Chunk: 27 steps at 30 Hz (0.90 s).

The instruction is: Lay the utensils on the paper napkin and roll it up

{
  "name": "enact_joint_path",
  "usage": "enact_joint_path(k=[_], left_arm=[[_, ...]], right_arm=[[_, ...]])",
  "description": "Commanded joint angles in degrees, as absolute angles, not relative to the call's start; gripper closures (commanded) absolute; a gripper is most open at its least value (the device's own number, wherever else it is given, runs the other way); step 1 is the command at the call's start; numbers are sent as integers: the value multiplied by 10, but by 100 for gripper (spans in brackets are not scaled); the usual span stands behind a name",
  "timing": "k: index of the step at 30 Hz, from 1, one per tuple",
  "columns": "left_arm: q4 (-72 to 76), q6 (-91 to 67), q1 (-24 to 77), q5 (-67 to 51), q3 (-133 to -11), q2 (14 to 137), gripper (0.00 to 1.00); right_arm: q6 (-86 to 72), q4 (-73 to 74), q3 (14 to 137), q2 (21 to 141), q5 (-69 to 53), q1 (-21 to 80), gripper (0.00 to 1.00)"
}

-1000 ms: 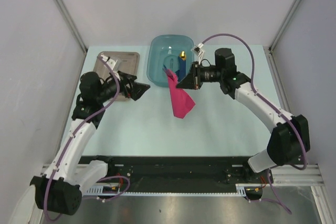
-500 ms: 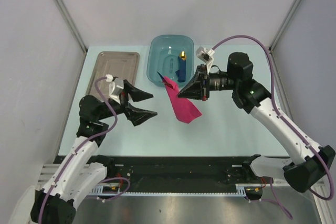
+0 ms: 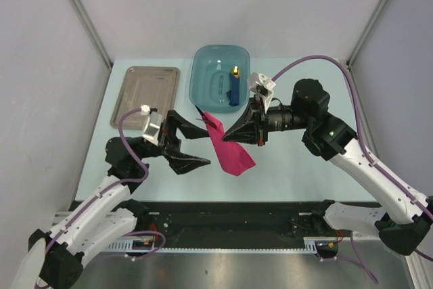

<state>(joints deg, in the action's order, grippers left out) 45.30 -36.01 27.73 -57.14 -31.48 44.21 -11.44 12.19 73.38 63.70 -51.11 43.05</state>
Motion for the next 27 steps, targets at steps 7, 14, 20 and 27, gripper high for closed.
enact_joint_path(k=[7,14,20,27], left_arm=[[529,-398,332,-520,-337,475,20],[540,-415,337,-537,-349,468,29],[538,-410,346,-555,-359,459,38],[533,-409,346,-548,-363,466,55]], right_arm=[[-40,134,814,660,-494,483,100],[-39,128,815,664,-492,487,100],[-37,126,817,671,-493,488,100],[-49,113,810,671,-497,491,100]])
